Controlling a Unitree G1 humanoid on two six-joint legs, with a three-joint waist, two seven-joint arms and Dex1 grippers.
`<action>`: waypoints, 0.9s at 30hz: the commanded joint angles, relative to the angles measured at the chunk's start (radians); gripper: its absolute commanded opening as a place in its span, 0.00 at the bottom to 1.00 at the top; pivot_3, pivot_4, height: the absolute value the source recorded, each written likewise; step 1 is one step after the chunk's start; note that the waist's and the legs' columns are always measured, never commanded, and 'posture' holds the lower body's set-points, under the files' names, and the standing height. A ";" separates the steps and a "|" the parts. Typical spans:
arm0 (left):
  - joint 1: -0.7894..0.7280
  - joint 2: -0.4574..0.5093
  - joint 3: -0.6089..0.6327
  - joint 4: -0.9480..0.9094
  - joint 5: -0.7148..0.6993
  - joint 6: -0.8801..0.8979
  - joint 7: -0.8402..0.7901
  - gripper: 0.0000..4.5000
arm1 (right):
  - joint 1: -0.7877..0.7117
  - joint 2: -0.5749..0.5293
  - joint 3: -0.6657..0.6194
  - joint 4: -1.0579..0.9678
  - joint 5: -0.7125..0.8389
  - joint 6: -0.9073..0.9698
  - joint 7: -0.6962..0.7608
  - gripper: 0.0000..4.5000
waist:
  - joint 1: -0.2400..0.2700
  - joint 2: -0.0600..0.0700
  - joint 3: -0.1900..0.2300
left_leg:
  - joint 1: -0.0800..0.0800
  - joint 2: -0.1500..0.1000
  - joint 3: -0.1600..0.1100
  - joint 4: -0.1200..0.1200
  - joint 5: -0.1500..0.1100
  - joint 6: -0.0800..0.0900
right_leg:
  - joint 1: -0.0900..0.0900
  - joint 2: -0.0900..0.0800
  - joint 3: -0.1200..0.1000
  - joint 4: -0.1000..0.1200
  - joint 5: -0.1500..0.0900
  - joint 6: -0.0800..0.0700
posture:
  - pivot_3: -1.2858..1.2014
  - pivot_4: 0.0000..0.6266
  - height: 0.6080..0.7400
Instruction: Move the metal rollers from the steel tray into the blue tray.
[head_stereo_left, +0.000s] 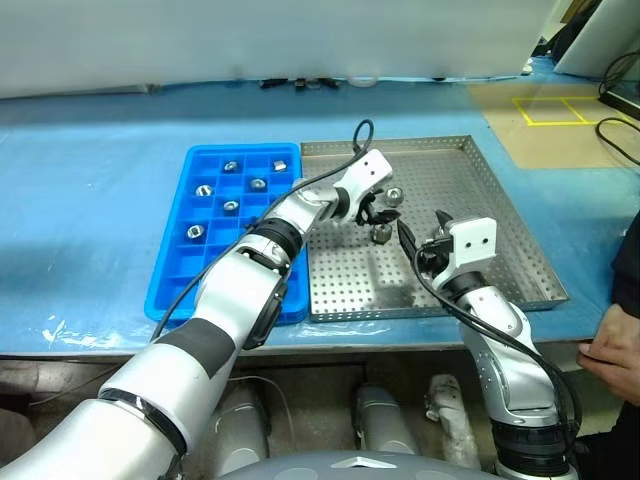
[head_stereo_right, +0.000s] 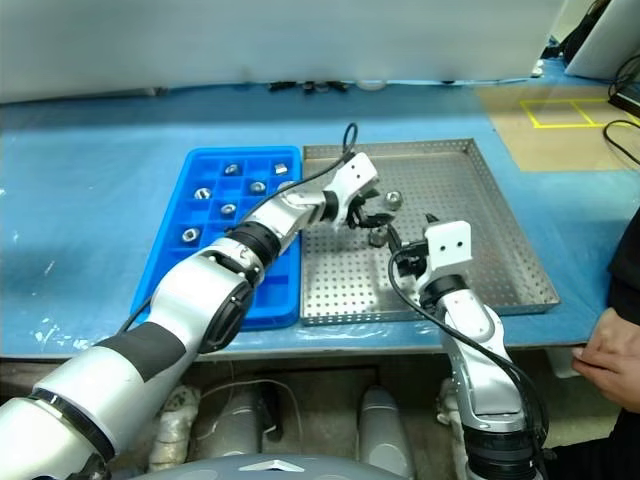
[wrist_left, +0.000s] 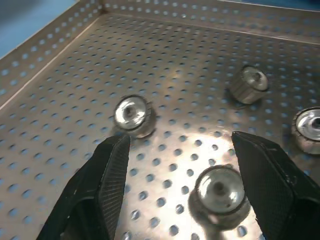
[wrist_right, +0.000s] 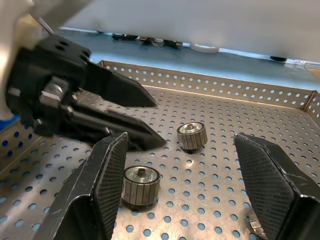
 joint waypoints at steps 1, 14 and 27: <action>-0.012 -0.037 -0.001 -0.005 0.028 -0.008 0.049 0.76 | 0.005 0.000 -0.005 -0.055 -0.016 -0.003 -0.013 0.80 | -0.009 0.000 0.000 | -0.001 0.000 0.000 0.002 -0.001 0.002 | 0.001 -0.001 0.000 0.000 0.000 0.000 | 0.26 0.24 1.00; 0.036 -0.058 -0.010 0.015 0.113 0.081 0.198 0.76 | 0.053 0.010 -0.005 -0.067 -0.027 -0.003 -0.037 0.80 | -0.082 0.000 0.000 | -0.001 -0.006 -0.002 0.010 -0.007 0.010 | 0.007 -0.010 -0.001 -0.003 0.000 0.001 | 0.25 0.24 1.00; 0.068 -0.046 -0.047 0.014 0.175 0.095 0.172 0.38 | 0.055 0.017 0.003 -0.050 -0.031 -0.007 -0.043 0.80 | -0.150 0.000 0.000 | -0.004 -0.007 -0.002 0.011 -0.014 0.021 | 0.015 -0.015 -0.005 -0.018 0.000 0.000 | 0.25 0.24 1.00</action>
